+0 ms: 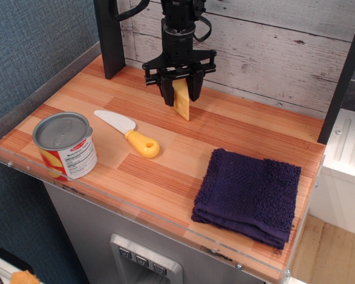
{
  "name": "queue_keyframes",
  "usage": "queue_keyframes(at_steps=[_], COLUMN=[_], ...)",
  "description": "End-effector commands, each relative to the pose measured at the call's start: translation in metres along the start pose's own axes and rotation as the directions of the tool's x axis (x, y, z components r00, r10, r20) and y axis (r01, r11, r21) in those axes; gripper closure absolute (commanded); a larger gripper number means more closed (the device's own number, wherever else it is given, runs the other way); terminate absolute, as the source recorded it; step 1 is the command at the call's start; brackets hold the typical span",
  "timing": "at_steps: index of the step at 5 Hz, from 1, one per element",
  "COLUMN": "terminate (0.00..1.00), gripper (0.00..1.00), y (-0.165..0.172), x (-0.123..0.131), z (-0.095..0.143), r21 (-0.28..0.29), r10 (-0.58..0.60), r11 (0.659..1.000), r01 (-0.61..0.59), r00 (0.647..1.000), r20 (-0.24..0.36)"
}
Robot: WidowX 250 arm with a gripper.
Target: Put the cheese on the towel
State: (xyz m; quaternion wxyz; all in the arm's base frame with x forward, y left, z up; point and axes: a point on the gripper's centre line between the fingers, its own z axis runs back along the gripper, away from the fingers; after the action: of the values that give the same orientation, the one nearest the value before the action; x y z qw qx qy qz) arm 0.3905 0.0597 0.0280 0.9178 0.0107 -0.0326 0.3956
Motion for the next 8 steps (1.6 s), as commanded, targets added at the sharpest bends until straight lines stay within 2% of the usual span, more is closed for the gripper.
queue_keyframes(at_steps=[1, 2, 3, 5, 7, 8], terminate=[0.0, 0.0, 0.0, 0.0, 0.0, 0.0], gripper=[1.0, 1.0, 1.0, 1.0, 1.0, 1.0], y=[0.011, 0.012, 0.011, 0.003, -0.013, -0.018], x=[-0.012, -0.038, -0.07, -0.118, -0.156, -0.167], z=[0.061, 0.069, 0.07, 0.072, 0.062, 0.054], r21=[-0.061, -0.094, -0.147, -0.15, -0.16, -0.14], r10=[-0.07, -0.167, -0.297, -0.447, -0.594, -0.61], r11=[0.995, 0.979, 0.938, 0.873, 0.781, 0.772], r01=[0.077, 0.18, 0.313, 0.464, 0.604, 0.619], r00=[0.99, 0.978, 0.947, 0.885, 0.797, 0.785], r20=[0.122, 0.125, 0.124, 0.134, 0.11, 0.106])
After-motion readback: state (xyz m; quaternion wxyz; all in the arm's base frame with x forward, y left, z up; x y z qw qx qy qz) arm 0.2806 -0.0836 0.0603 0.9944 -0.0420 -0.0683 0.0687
